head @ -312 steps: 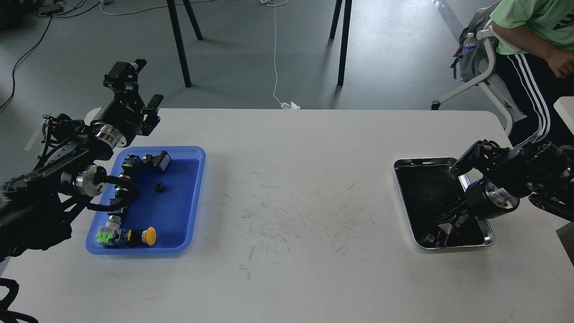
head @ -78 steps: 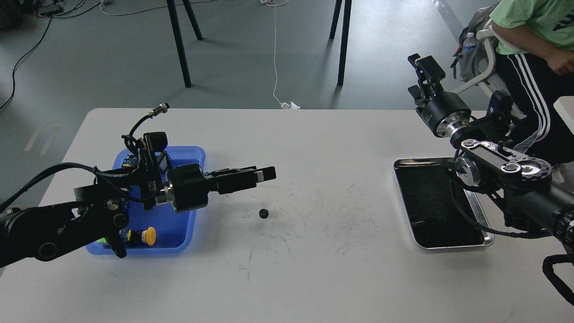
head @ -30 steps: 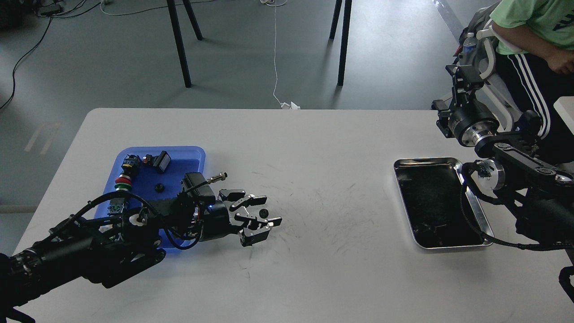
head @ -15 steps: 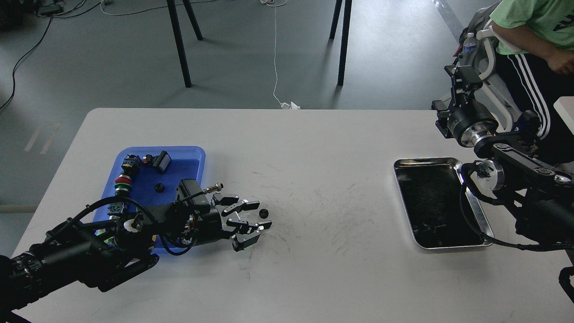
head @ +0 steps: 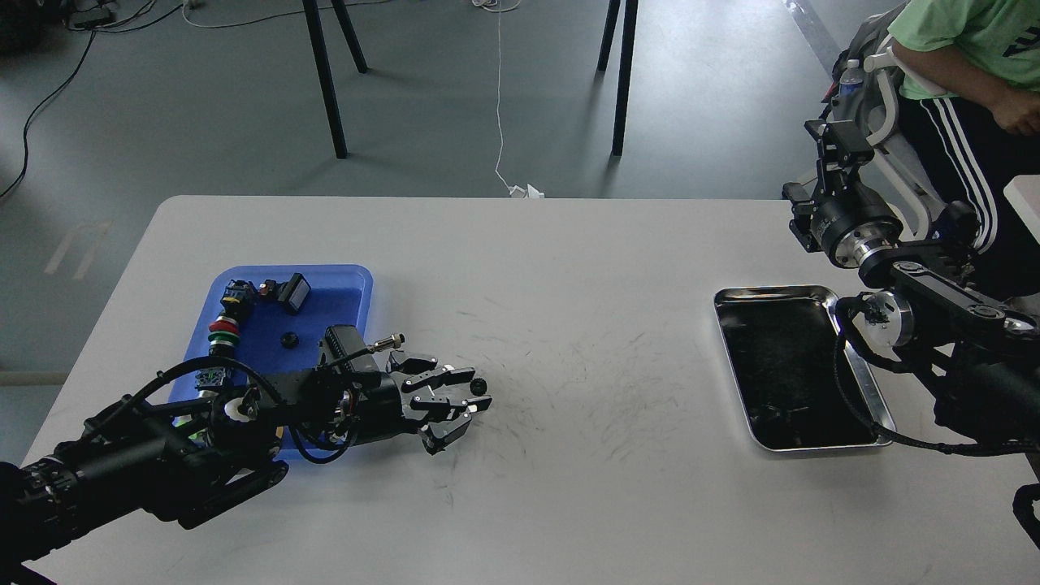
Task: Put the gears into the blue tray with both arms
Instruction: 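Grasp the black part on the table with the left gripper, then carry the black part into the blue tray with the left gripper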
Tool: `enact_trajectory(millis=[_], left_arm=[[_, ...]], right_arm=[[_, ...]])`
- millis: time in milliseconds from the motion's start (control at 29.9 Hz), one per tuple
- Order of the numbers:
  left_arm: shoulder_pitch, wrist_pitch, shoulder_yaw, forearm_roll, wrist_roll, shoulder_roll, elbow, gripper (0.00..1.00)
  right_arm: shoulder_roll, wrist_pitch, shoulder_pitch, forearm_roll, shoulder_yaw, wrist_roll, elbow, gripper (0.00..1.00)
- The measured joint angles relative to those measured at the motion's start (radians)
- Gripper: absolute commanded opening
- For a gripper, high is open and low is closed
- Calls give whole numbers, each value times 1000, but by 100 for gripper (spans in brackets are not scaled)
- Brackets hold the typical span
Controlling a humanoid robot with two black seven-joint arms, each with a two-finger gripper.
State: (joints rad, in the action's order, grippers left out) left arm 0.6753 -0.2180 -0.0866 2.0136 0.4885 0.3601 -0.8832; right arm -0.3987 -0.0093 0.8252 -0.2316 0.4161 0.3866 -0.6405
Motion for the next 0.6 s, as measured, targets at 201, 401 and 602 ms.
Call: enact_trajectory(millis=[201, 401, 602], left_arm=[[-4, 0, 0, 0, 0, -16, 15, 31], [-10, -1, 0, 0, 0, -30, 36, 20], [-18, -1, 0, 0, 2, -38, 60, 16]], right_arm=[[0, 0, 0, -1, -2, 0, -2, 97], [0, 0, 0, -3, -2, 0, -4, 97], [-2, 0, -4, -4, -2, 0, -4, 97]])
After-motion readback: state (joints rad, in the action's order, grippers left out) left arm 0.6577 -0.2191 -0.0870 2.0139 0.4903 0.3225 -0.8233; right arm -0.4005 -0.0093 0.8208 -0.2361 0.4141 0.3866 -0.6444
